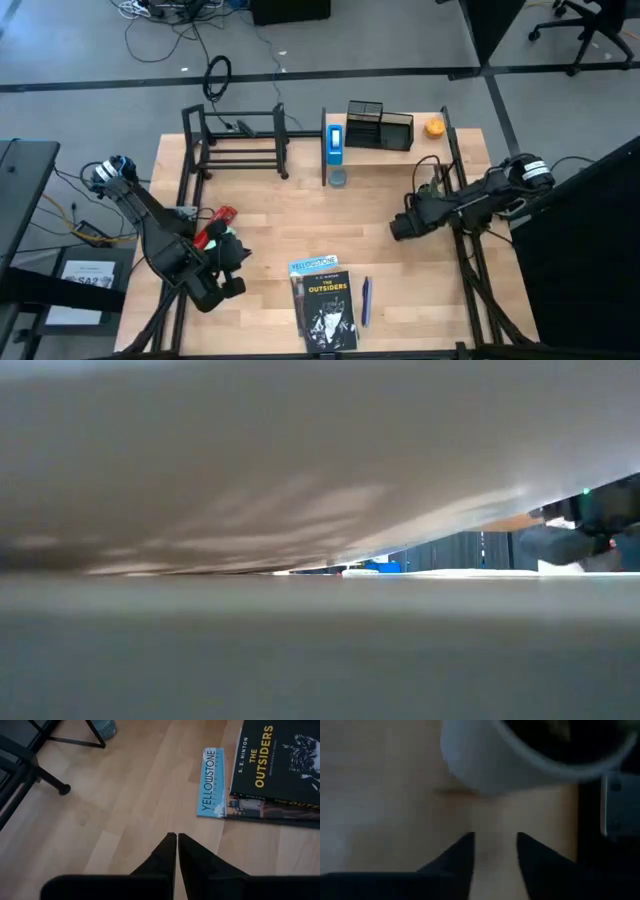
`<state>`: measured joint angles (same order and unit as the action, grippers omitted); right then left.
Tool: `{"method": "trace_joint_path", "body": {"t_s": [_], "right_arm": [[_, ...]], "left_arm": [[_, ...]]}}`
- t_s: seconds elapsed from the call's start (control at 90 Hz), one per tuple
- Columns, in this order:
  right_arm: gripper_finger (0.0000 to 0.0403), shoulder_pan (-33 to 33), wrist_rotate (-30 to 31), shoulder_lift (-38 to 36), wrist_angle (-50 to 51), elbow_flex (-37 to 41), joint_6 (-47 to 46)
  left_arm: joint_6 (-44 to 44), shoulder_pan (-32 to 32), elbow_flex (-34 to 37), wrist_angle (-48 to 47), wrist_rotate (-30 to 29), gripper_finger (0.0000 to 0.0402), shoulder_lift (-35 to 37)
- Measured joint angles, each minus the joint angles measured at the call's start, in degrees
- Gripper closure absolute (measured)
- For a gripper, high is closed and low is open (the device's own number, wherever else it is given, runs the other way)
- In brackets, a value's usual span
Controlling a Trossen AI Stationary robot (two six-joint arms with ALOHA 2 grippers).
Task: Stock shelves
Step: Put the white vase plant under the shelf
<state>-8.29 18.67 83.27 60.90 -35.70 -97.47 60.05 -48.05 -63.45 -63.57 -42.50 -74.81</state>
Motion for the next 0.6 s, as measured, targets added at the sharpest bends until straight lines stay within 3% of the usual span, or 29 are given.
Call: {"method": "trace_joint_path", "body": {"t_s": [0.178, 0.444, 0.6], "right_arm": [[0.0397, 6.79, 4.68, -0.01, -0.69, 0.10, 5.29], [0.0397, 17.01, 7.73, -0.01, -1.75, 0.12, 11.65], [0.0402, 19.60, 8.75, -0.01, -2.46, 0.12, 13.63]], "left_arm": [[0.00, 0.00, 0.01, 0.00, 0.02, 0.0402, 0.00], [0.00, 0.00, 0.01, 0.00, -0.28, 0.0402, 0.00], [0.00, 0.00, -0.01, -0.02, -0.31, 0.0402, 0.00]]}}
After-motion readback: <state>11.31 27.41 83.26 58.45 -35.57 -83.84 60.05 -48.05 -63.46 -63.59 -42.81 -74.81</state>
